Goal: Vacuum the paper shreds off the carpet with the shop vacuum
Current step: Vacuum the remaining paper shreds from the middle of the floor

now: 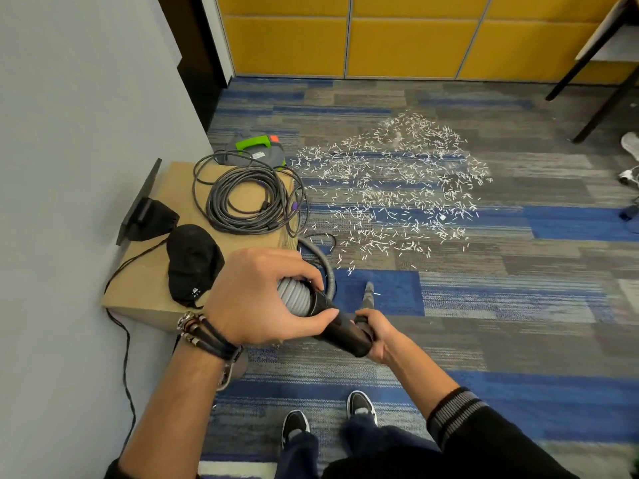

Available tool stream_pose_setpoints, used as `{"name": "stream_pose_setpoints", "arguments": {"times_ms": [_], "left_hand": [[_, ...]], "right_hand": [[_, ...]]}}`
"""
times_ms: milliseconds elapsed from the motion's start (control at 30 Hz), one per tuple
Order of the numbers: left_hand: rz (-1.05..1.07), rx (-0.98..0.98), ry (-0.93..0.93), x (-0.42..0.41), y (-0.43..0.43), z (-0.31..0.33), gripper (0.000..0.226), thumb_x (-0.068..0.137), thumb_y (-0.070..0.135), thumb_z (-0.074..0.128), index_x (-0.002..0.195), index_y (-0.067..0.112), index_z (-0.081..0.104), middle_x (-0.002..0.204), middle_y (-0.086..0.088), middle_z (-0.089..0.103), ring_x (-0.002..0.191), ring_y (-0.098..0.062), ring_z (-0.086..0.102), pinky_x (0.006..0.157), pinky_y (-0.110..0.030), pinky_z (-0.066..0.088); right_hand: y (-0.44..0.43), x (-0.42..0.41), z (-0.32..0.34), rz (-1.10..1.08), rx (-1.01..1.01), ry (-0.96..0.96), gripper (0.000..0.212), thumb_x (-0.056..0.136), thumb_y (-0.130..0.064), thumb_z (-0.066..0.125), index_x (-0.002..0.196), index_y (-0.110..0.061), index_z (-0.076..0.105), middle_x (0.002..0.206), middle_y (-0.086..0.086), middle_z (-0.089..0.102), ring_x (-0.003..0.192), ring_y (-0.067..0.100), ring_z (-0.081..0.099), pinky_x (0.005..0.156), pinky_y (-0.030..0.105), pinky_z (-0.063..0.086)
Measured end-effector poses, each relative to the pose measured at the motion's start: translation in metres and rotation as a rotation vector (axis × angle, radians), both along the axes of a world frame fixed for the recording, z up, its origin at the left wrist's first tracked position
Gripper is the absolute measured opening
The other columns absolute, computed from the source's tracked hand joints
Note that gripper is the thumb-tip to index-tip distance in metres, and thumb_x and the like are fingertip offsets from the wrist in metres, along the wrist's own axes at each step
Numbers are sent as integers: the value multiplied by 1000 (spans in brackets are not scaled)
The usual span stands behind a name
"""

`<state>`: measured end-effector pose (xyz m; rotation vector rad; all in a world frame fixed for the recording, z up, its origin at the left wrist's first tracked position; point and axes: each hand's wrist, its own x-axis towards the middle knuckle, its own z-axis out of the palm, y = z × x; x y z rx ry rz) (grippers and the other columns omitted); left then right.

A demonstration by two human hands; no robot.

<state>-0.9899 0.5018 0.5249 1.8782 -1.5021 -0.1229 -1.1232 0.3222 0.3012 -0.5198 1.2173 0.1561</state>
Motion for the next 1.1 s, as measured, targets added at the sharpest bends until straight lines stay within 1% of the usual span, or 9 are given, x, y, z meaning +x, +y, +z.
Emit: {"name": "stream_pose_setpoints", "arguments": {"times_ms": [167, 300, 467, 533, 633, 733, 800, 933, 1100], "left_hand": [[30, -27, 1, -5, -5, 4, 24, 71, 44, 87, 81, 24, 79, 76, 17, 70, 68, -5, 65, 63, -33, 56], [75, -36, -41, -13, -1, 9, 28, 72, 48, 86, 82, 22, 79, 76, 15, 70, 67, -5, 64, 62, -32, 56], [105, -11, -116, -26, -4, 11, 29, 74, 49, 85, 82, 22, 78, 76, 16, 69, 68, -1, 62, 62, -29, 55], [134, -15, -92, -29, 0, 8, 29, 74, 48, 85, 82, 22, 78, 78, 19, 68, 70, 2, 62, 64, -29, 56], [183, -30, -118, -39, 5, 7, 30, 75, 47, 85, 84, 19, 79, 80, 14, 73, 71, -2, 66, 66, -28, 58], [221, -25, -123, -49, -1, 2, 31, 75, 47, 85, 85, 18, 80, 81, 12, 74, 71, -3, 67, 67, -28, 58], [227, 16, -103, -56, -10, -9, 30, 73, 46, 87, 84, 20, 79, 79, 13, 72, 70, -2, 65, 64, -28, 58], [278, 45, -46, -70, -18, -26, 29, 73, 47, 86, 84, 21, 78, 80, 16, 72, 71, 2, 64, 63, -28, 58], [316, -43, -143, -66, -28, 6, 31, 78, 45, 86, 86, 15, 81, 80, 9, 75, 69, -2, 66, 66, -22, 57]], "right_hand": [[-14, -23, 1, -21, 44, 8, 17, 97, -17, 45, 89, -3, 50, 69, 13, 56, 58, 26, 57, 49, 31, 55], [-16, -8, 5, 72, 43, -16, 19, 95, -17, 48, 107, -2, 50, 82, 16, 60, 68, 28, 60, 53, 32, 57], [-16, 15, 9, 237, 28, -33, 29, 92, -22, 54, 116, -5, 49, 92, 15, 62, 72, 28, 64, 59, 33, 58], [-15, 14, 9, 238, 39, -34, 26, 94, -22, 53, 113, -7, 45, 83, 14, 63, 63, 28, 66, 54, 32, 58], [-27, 3, 9, 240, 20, -47, 18, 96, -22, 52, 104, -8, 46, 70, 13, 65, 52, 26, 65, 47, 28, 54], [-47, 3, 5, 210, -37, -43, 12, 96, -20, 53, 94, -10, 47, 68, 10, 60, 54, 23, 61, 52, 31, 52], [-59, 6, -1, 210, -71, -21, 14, 97, -21, 52, 95, -9, 46, 70, 10, 57, 56, 21, 57, 54, 33, 52], [-70, 6, -13, 331, -74, 25, 13, 99, -21, 49, 97, -8, 46, 70, 11, 57, 56, 21, 56, 47, 27, 52], [-74, 25, -1, 430, -73, -57, 16, 97, -22, 50, 86, -10, 49, 58, 7, 58, 48, 19, 57, 49, 26, 48]]}}
